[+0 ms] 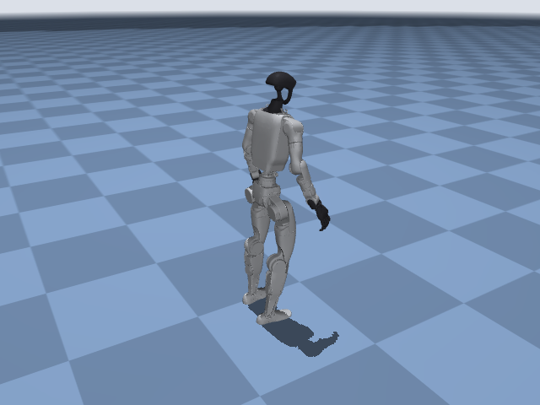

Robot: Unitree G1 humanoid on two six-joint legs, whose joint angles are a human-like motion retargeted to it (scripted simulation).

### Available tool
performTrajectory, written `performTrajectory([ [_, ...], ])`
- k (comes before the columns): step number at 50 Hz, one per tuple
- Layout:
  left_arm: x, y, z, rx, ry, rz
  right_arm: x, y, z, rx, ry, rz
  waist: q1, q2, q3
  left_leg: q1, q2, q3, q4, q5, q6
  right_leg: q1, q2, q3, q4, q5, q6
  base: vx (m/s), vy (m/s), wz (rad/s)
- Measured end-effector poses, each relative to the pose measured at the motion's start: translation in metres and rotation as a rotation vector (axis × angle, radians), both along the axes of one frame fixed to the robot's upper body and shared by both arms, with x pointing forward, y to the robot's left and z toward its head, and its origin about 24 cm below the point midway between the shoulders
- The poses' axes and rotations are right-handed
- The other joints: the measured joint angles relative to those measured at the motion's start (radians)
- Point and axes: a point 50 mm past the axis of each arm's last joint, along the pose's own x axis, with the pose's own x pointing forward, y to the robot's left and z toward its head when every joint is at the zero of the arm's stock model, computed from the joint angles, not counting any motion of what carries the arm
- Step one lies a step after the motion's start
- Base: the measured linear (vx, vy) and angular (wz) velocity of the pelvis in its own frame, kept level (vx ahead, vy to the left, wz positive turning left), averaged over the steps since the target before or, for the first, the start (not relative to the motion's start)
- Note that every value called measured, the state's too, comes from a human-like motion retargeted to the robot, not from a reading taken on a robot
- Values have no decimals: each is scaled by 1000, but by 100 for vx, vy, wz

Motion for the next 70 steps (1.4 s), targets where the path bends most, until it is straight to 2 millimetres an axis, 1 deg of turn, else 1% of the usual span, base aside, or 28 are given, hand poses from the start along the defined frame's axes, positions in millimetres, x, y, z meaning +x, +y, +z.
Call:
performTrajectory([
  [5,-4,4,-1,43,20,-21,16,8,8,4,-62,82,-3,-8,39,-9,6,37,30,-24,-3,-8,6,41,-1,-27,9,3,-2,-44],
  [10,-5,10,7,56,-69,39,31,13,21,-11,-159,121,-15,-13,90,-25,14,75,27,-28,-6,-31,15,79,-19,-23,34,2,-2,-41],
  [17,-13,15,18,-112,-247,381,27,20,14,70,-149,5,-21,-26,220,-81,12,100,-24,-15,-2,-106,21,99,-63,16,33,-6,0,-27],
  [20,3,10,20,-214,-308,533,36,24,12,128,-129,-39,-9,-23,335,-158,-2,71,48,-61,68,-154,13,104,-49,-2,-43,-17,4,-13],
  [22,16,1,19,-265,-313,587,44,24,14,128,-125,-28,-15,-5,404,-259,-2,56,200,-130,136,-221,10,105,37,-57,-146,-17,7,7],
  [24,22,-8,14,-276,-270,603,49,23,14,103,-106,-7,-34,13,415,-413,6,47,408,-211,206,-352,7,100,207,-138,-237,-10,7,27],
  [27,35,-9,12,-215,-178,518,62,22,17,51,-82,17,-63,30,415,-626,21,46,745,-342,281,-550,-6,84,530,-281,-325,6,5,41],
  [30,51,-1,18,-98,-135,326,77,22,24,21,-103,56,-82,32,415,-697,32,48,952,-431,294,-616,-20,74,748,-401,-388,35,3,32],
  [32,59,2,29,-33,-215,254,81,22,35,15,-211,41,-89,32,395,-618,25,49,940,-454,286,-537,-37,56,747,-428,-392,68,4,26],
  [34,53,1,38,-9,-327,242,69,19,46,33,-331,0,-89,33,347,-443,8,54,797,-412,278,-364,-57,23,617,-378,-365,97,5,23],
  [35,46,1,42,-4,-372,232,58,16,52,49,-376,-11,-87,35,302,-349,0,56,698,-361,275,-271,-65,3,523,-324,-351,113,6,21],
  [37,23,1,41,-8,-375,177,31,7,56,92,-383,-13,-81,45,171,-202,-8,53,492,-118,264,-125,-67,-35,325,-72,-340,117,6,19],
  [40,-19,-2,25,-49,-256,177,-6,-10,49,97,-272,-14,-68,81,25,-47,13,37,268,413,182,23,-45,-54,101,483,-346,107,5,3],
  [42,-44,-5,14,-88,-177,287,-22,-18,42,64,-187,-16,-56,94,4,28,14,-4,192,586,91,78,-16,13,49,657,-301,92,3,-26],
  [43,-53,-5,10,-104,-157,353,-25,-20,39,47,-156,-12,-48,92,2,52,5,-34,170,586,55,89,-2,58,41,663,-265,84,2,-37],
  [46,-63,5,10,-120,-161,475,-23,-20,34,20,-124,3,-26,65,1,58,-12,-87,121,467,-2,78,5,96,4,590,-159,75,3,-38],
  [48,-64,16,14,-111,-172,475,-19,-22,33,9,-127,4,-14,50,-4,40,-4,-83,82,421,-31,62,2,65,-46,523,-105,67,4,-23],
  [50,-60,28,20,-93,-179,433,-14,-26,34,-3,-140,-6,-2,42,-7,22,15,-60,37,400,-56,44,6,46,-93,399,-68,65,4,-15],
  [53,-42,47,34,-68,-219,334,0,-32,41,-20,-189,-16,21,27,16,6,35,-40,-28,378,-86,2,17,90,-111,178,-17,63,5,-14],
  [55,-24,55,48,-46,-272,254,13,-35,50,-30,-244,-5,32,14,48,-1,33,-65,-43,363,-101,-17,18,137,-109,113,13,57,6,-5],
  [56,-10,59,58,-32,-314,217,25,-36,57,-31,-285,0,32,1,79,-7,14,-82,-10,318,-69,-26,4,141,-89,140,-11,47,7,9],
  [57,5,63,67,-16,-354,189,37,-36,64,-33,-326,3,30,-10,115,-21,-6,-93,55,249,-17,-42,-11,140,-41,154,-67,37,7,21],
  [58,20,66,76,1,-389,179,51,-37,71,-34,-363,0,24,-18,160,-49,-30,-96,183,134,73,-70,-28,127,63,141,-184,31,7,25],
  [60,43,74,85,33,-412,217,71,-37,78,-54,-400,-35,11,-9,265,-150,-42,-85,592,-127,250,-169,-37,102,455,-43,-417,28,6,30],
  [62,51,75,79,39,-390,321,76,-33,70,-82,-378,-113,-4,6,311,-209,-26,-86,816,-238,269,-204,-41,71,654,-175,-424,31,2,41],
  [63,52,72,73,37,-374,376,75,-28,63,-83,-364,-163,-12,12,312,-215,-20,-93,841,-250,245,-194,-41,56,660,-194,-396,31,0,41],
  [65,54,60,62,26,-361,446,69,-13,50,-39,-351,-252,-23,15,286,-190,-17,-107,765,-218,191,-157,-37,45,569,-156,-338,28,-1,27],
  [70,48,44,52,-106,-350,357,47,13,31,102,-307,-221,-36,-3,130,-62,-15,-89,239,75,88,-28,-19,52,50,124,-206,17,-4,16],
])
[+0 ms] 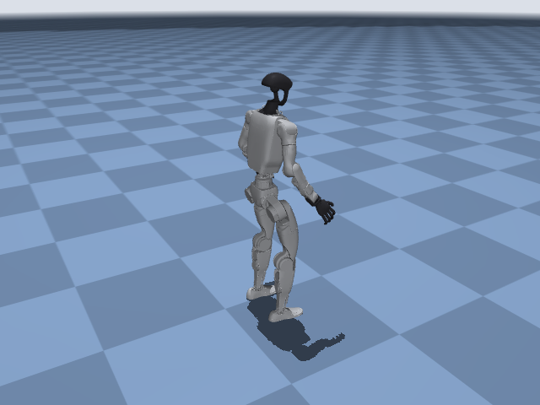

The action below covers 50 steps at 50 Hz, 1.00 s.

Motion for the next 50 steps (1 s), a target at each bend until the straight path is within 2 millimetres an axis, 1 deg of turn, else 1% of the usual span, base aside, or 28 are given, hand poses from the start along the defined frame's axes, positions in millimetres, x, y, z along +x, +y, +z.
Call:
performTrajectory([
  [2,-6,-2,-5,-27,28,-41,-15,0,-8,3,52,24,-1,5,-53,27,10,9,-124,37,-46,26,13,-3,-122,62,62,12,-3,26],
  [3,-7,-3,-6,-25,44,-62,-23,-2,-11,4,76,28,2,8,-73,38,13,8,-163,29,-62,30,16,-7,-152,73,94,10,-2,21],
  [5,-4,-4,-5,20,62,-119,-31,-7,-13,-8,100,31,13,11,-95,57,18,-1,-225,1,-69,26,17,-31,-176,78,141,8,-1,17],
  [7,7,-3,1,112,55,-186,-29,-11,-13,-52,103,45,19,7,-91,66,20,-5,-260,-12,-41,14,15,-55,-166,63,147,2,-3,22],
  [9,17,0,8,202,44,-239,-25,-15,-11,-122,115,82,17,0,-70,66,22,-8,-271,-13,-24,5,15,-64,-151,41,141,-1,-4,29],
  [10,20,1,11,238,41,-259,-23,-16,-11,-156,127,107,15,-3,-57,64,22,-11,-270,-13,-25,3,16,-65,-145,31,140,-1,-4,28],
  [12,20,1,10,255,51,-271,-25,-19,-12,-188,155,143,13,-6,-34,58,23,-15,-253,-22,-43,7,15,-68,-140,10,152,0,-2,11],
  [16,7,-3,1,197,84,-269,-39,-22,-14,-168,169,151,23,-7,-29,56,30,-4,-239,-50,-81,14,15,-74,-139,-39,208,7,-2,-2],
  [20,-12,-6,-10,160,126,-274,-47,-23,-15,-158,192,182,31,-12,-31,59,36,11,-250,-68,-89,9,20,-68,-141,-61,249,8,-2,-18],
  [23,-33,-8,-23,140,193,-254,-56,-22,-22,-167,246,196,34,-17,-26,59,38,19,-246,-84,-83,6,23,-59,-142,-66,250,7,-1,-20],
  [29,-74,-17,-48,86,355,-228,-73,-19,-33,-149,334,212,33,-20,-22,63,37,34,-231,-104,-81,11,23,-47,-145,-64,233,9,2,-13],
  [33,-97,-23,-58,63,428,-234,-82,-19,-35,-136,356,202,28,-13,-29,62,40,35,-220,-75,-85,15,24,-45,-138,-58,227,12,3,-3],
  [36,-109,-27,-62,48,454,-222,-88,-19,-37,-127,371,179,26,-14,-36,59,32,32,-206,-71,-83,16,17,-44,-135,-22,228,12,3,4],
  [39,-116,-29,-64,42,469,-209,-94,-19,-39,-119,387,162,24,-15,-46,57,24,28,-191,-77,-84,18,8,-45,-133,16,226,13,4,9],
  [42,-119,-28,-64,42,475,-198,-98,-19,-41,-112,403,156,24,-12,-58,58,22,22,-183,-83,-85,19,5,-51,-120,10,219,14,3,12],
  [45,-117,-26,-63,47,468,-187,-101,-18,-42,-107,414,158,27,-8,-70,61,20,15,-179,-90,-79,21,2,-58,-109,0,213,13,3,12],
  [50,-105,-22,-58,59,421,-171,-99,-17,-42,-106,414,162,32,-7,-89,64,17,7,-172,-101,-68,25,-2,-66,-94,-18,203,12,2,10],
])
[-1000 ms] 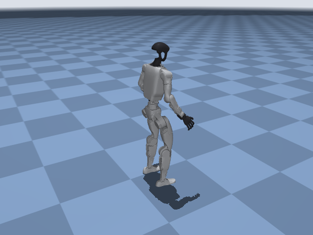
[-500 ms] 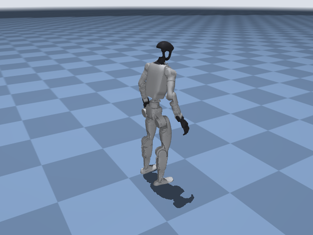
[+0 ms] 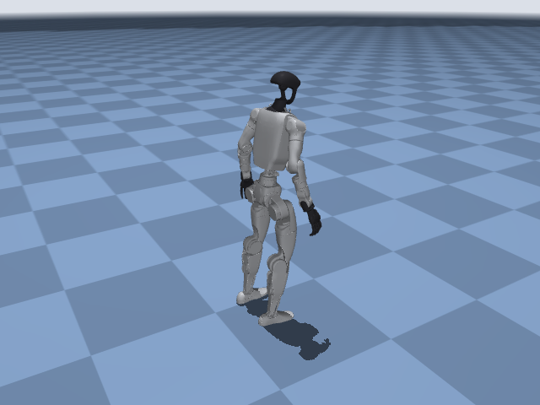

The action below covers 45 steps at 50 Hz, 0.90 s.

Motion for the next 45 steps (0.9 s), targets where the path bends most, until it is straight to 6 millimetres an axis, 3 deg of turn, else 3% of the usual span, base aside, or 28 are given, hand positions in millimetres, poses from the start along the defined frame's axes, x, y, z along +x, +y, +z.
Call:
performTrajectory([
  [10,23,5,12,4,-116,30,18,-4,7,-12,-58,14,-12,-3,1,10,-1,-7,27,-34,8,12,-3,-4,26,-33,-9,10,1,3],
  [18,5,20,14,52,-61,-7,10,-11,12,8,-61,24,-19,-10,22,-11,2,13,28,-58,15,-19,3,20,28,-50,-1,7,1,-11],
  [25,-7,30,15,63,-32,-12,-6,-6,12,58,-55,27,-35,-23,135,-67,3,23,-11,-3,14,-70,7,20,-33,35,33,-1,0,1],
  [30,3,29,16,51,-47,8,-13,5,6,36,-22,54,-49,-18,238,-98,5,29,-54,61,20,-100,10,11,-75,99,9,-1,0,1],
  [33,5,29,19,50,-81,31,-18,6,7,6,-27,77,-43,-9,267,-91,10,46,-69,82,16,-91,17,19,-100,125,0,8,3,-21],
  [35,-1,25,20,34,-99,64,-22,3,9,-4,-34,67,-41,8,278,-84,23,56,-65,100,13,-87,28,41,-102,151,-28,11,4,-36],
  [38,-18,19,16,-4,-72,105,-26,-4,12,-22,-32,40,-56,51,284,-73,62,62,-42,119,12,-121,62,115,-19,169,-150,14,6,-35],
  [40,-30,18,13,-16,-27,109,-28,-9,13,-36,-27,37,-70,71,275,-70,78,65,-19,112,14,-177,72,160,92,130,-192,19,4,-16],
  [43,-39,21,11,6,17,99,-31,-14,15,-62,-23,24,-92,68,266,-55,56,60,17,78,4,-204,15,145,94,40,-129,25,-1,27],
  [45,-35,22,10,22,18,98,-31,-16,15,-71,-21,2,-100,56,270,-44,23,52,44,58,-5,-193,-33,132,7,42,-64,25,-7,46],
])
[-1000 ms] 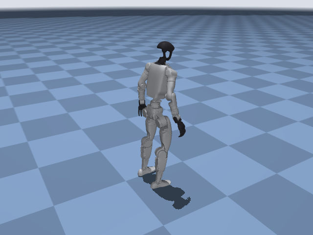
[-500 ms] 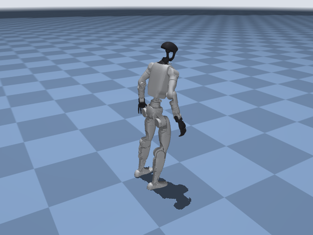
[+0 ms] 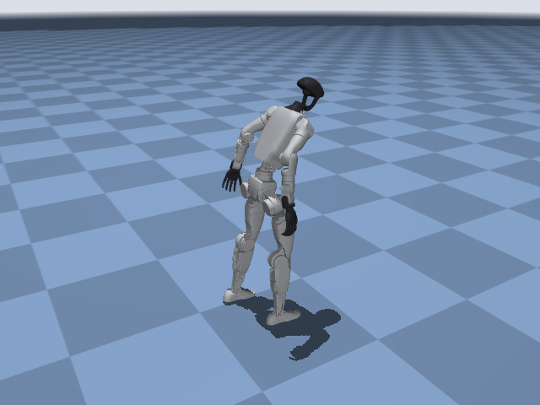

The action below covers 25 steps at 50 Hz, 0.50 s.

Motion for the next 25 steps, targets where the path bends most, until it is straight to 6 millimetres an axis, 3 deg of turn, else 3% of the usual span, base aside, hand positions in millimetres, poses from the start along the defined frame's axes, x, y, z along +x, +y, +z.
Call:
performTrajectory([
  [3,14,0,1,8,-42,28,8,1,-1,5,-5,-18,16,-17,25,-1,-38,-8,94,-36,48,26,-29,35,-69,92,20,22,-12,15],
  [7,26,5,8,46,-90,37,28,3,2,-6,-53,1,41,-23,39,-93,-32,-31,409,-102,119,70,-31,33,-21,47,-29,23,-15,-6],
  [10,24,6,9,68,-86,7,42,-1,9,-39,-117,7,54,-15,9,-132,-14,-66,525,-132,116,84,-7,32,13,33,-3,25,-9,-15],
  [16,37,1,9,34,-101,-61,79,-4,26,-40,-303,-71,71,-44,-47,-72,12,-52,162,-126,80,95,-6,38,-7,84,98,19,0,-11],
  [20,41,0,10,25,-117,-57,97,-2,36,-36,-380,-65,87,-40,-63,-39,45,-70,-29,-24,16,110,22,43,-15,88,113,13,9,-31],
  [25,43,0,8,40,-129,-5,120,1,49,-43,-446,-7,102,-65,-75,-34,41,-3,5,-28,35,121,19,70,-28,79,126,9,14,-49],
])
